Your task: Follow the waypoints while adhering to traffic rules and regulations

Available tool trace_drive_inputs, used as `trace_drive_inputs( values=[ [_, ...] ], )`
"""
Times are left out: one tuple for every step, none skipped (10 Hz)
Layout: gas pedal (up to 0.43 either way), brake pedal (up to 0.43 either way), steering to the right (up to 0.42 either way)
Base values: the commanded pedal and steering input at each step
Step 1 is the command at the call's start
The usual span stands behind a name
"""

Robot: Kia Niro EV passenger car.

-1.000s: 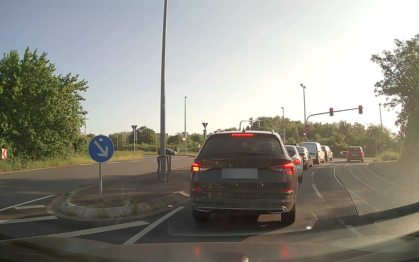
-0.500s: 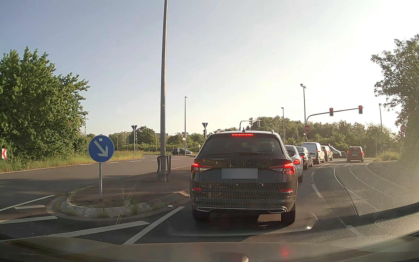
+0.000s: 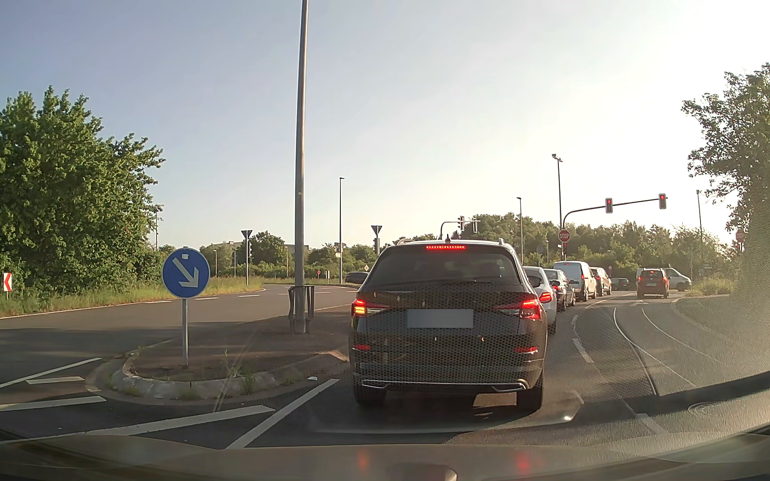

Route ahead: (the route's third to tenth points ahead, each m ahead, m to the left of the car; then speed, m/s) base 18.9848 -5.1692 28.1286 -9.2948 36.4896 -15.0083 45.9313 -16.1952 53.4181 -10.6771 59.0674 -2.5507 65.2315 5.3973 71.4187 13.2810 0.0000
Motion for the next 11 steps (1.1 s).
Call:
trace_drive_inputs(
  values=[
    [0.0,0.421,0.052],
    [0.0,0.415,0.052],
    [0.0,0.421,0.052],
    [0.0,0.421,0.052],
    [0.0,0.421,0.052],
    [0.0,0.421,0.052],
    [0.0,0.421,0.052],
    [0.0,0.421,0.052],
    [0.0,0.421,0.052],
    [0.0,0.427,0.052],
    [0.0,0.421,0.052]
  ],
)
